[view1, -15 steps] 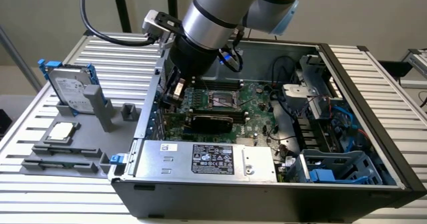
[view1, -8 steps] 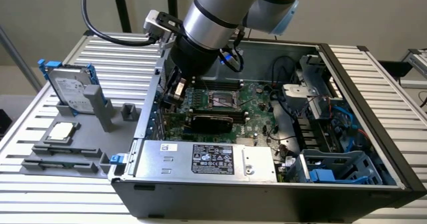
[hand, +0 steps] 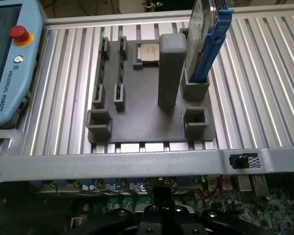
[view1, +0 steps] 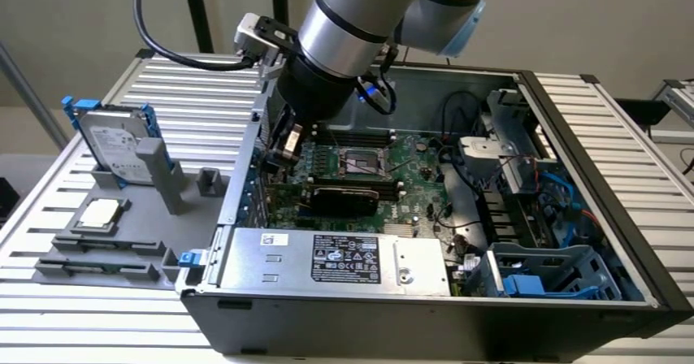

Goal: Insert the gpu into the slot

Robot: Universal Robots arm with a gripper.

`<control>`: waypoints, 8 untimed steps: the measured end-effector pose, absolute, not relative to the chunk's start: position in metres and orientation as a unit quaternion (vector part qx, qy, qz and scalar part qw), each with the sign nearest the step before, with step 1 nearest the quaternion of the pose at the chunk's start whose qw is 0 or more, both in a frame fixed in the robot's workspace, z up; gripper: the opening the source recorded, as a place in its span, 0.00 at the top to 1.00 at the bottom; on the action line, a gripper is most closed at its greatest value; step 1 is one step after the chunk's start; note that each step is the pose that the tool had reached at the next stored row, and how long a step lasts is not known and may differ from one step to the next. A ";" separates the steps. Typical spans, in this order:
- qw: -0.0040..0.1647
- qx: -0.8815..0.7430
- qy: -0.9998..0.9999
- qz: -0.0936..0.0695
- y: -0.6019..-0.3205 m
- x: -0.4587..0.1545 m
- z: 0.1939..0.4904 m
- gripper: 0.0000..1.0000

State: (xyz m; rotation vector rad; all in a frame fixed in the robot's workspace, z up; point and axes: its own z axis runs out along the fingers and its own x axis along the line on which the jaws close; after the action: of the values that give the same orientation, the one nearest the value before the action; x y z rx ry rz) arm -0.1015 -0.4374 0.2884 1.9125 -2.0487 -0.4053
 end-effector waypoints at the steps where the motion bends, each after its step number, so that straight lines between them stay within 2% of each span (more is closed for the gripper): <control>1: 0.154 0.667 -0.715 -0.142 -0.437 -0.102 0.288 0.89; 8: 0.153 0.662 -0.720 -0.143 -0.437 -0.102 0.288 0.89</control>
State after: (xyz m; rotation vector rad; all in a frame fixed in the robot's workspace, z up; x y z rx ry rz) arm -0.1019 -0.4374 0.2881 1.8986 -2.0638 -0.4087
